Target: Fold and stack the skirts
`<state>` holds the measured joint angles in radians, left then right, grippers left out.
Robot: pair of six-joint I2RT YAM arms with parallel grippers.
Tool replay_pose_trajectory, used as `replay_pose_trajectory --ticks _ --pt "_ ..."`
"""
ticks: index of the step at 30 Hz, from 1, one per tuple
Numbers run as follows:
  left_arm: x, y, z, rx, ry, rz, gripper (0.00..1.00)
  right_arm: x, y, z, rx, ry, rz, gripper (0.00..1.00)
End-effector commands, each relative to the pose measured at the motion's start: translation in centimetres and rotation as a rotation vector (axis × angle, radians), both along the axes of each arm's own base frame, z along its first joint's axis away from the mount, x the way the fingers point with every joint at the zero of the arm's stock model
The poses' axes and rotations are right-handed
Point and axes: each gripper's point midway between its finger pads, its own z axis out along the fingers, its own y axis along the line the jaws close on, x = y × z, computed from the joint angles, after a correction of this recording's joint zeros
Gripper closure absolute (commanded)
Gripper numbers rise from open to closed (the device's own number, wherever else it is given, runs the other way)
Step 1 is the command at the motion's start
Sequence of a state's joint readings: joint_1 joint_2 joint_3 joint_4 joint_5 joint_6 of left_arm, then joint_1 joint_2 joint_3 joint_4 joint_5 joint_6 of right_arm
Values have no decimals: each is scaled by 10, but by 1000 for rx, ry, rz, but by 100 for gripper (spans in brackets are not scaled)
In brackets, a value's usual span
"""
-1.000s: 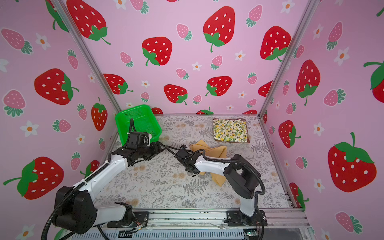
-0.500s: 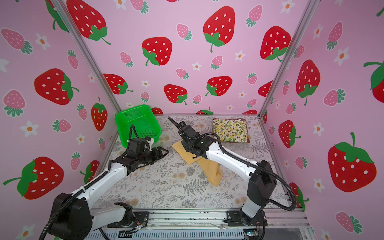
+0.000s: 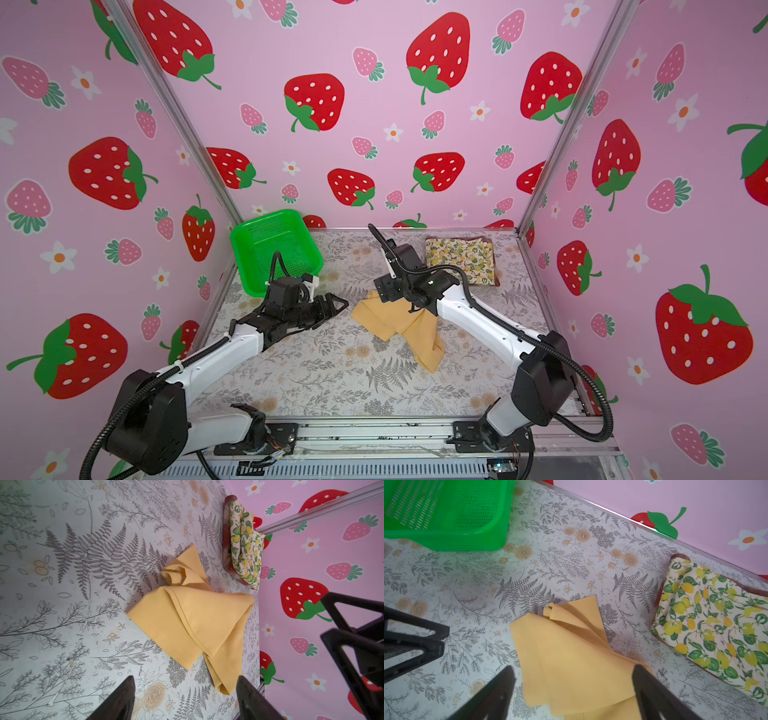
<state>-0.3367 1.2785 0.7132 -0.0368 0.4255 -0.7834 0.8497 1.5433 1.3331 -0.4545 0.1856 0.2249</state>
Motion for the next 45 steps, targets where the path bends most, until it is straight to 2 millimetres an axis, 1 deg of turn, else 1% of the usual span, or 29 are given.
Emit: replay_pose_trajectory --ticks 1,5,7,8,12,14,18,19,21,22,24,26,28,35,39,42,45 --pt "9 25 2 64 15 112 20 -13 21 -27 -68 13 52 0" --pt "6 55 -3 88 54 201 16 -21 34 -60 -184 1 40 0" --pt "3 69 -2 94 57 242 7 -23 40 -78 -211 13 38 0" --pt "2 75 -1 96 58 258 5 -24 43 -85 -224 15 37 0" --pt "-1 94 2 64 64 300 4 -24 51 -114 -296 4 8 0" --pt "-3 100 1 46 70 314 4 -23 56 -124 -315 -7 -4 1" --pt "-5 105 -4 20 89 323 4 -14 58 -142 -384 -32 -49 10" --pt "-6 105 -5 14 92 321 4 -11 57 -150 -412 -34 -56 14" --pt "-6 106 -6 9 96 319 4 -6 56 -158 -458 -44 -74 21" --pt "-7 106 -7 9 99 320 4 -3 56 -162 -471 -52 -84 24" --pt "-7 107 -7 7 99 318 4 0 54 -165 -489 -70 -101 25" --pt "-7 108 -6 6 97 319 4 4 53 -166 -498 -90 -115 29" --pt "-7 109 -6 5 95 317 4 7 52 -165 -505 -107 -127 31" --pt "-6 108 -7 1 103 311 5 21 46 -167 -529 -133 -161 42" --pt "-6 108 -8 1 106 309 5 30 42 -174 -548 -118 -170 54" --pt "-6 109 -7 4 106 308 5 32 42 -174 -547 -124 -170 64" --pt "-6 110 -7 5 108 311 5 36 41 -175 -542 -124 -173 80"
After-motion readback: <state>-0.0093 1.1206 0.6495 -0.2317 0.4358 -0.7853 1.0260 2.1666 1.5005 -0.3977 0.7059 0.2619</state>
